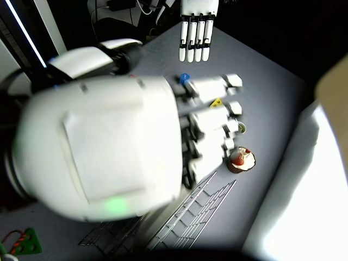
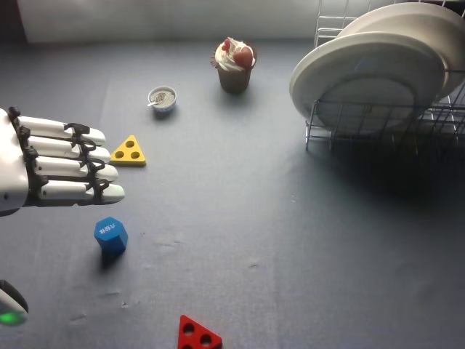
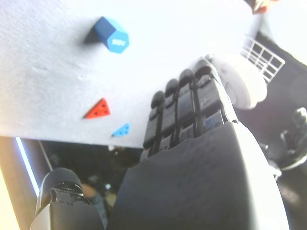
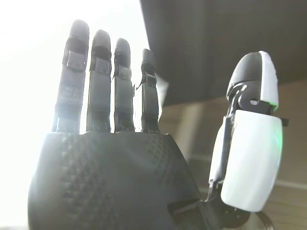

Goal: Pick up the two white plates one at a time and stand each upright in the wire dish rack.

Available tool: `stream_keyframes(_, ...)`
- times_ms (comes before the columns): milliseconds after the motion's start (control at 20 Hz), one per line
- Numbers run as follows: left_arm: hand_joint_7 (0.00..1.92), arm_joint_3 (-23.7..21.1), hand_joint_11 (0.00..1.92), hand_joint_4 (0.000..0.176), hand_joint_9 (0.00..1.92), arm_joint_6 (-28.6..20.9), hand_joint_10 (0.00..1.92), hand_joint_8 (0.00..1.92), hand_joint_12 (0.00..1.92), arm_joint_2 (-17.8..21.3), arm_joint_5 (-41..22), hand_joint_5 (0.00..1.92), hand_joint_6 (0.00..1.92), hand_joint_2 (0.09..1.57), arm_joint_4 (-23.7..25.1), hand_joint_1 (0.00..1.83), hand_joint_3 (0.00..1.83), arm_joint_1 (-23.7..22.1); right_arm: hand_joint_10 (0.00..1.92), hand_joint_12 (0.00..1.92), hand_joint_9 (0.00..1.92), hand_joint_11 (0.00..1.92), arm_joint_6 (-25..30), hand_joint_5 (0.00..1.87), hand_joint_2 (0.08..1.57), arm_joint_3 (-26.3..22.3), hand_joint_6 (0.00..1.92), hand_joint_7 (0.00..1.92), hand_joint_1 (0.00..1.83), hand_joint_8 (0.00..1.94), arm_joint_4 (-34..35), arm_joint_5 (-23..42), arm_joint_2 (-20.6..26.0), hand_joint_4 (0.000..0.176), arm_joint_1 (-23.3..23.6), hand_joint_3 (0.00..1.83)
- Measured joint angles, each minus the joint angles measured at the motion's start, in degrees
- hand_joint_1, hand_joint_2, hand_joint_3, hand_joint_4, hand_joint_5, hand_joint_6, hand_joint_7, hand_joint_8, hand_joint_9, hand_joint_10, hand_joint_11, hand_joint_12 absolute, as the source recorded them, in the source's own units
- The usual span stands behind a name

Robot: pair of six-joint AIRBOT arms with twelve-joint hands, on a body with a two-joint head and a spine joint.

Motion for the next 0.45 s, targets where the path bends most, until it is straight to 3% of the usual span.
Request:
stream_keyframes(150,0.03,0.00,0.03,0.000,0.02,0.00,0.00,0.00,0.01,0.11,0.02,0.03,0.00,0.89,0.00,0.03,0.00,0.00,0.00,0.06,0.43,0.45,-5.86,0.39,0.85,0.35,0.00,0.40,0.58,0.00,0.24,6.43,1.09,0.061,0.00,0.00)
stream_keyframes(350,0.09,0.02,0.04,0.000,0.07,0.00,0.01,0.00,0.01,0.11,-0.04,0.07,0.00,0.89,0.02,0.06,0.00,0.00,0.00,0.04,0.41,0.42,-7.52,0.37,0.85,1.31,0.00,0.39,0.57,0.00,-4.79,12.79,2.97,0.052,-0.63,0.00)
stream_keyframes(450,0.05,0.02,0.03,0.000,0.04,0.00,0.00,0.00,0.00,0.11,-0.11,0.03,0.00,0.90,0.07,0.03,0.01,0.00,0.00,0.04,0.41,0.43,-7.65,0.35,0.87,1.42,0.00,0.38,0.54,0.01,-5.73,13.35,4.42,0.057,-1.95,0.01)
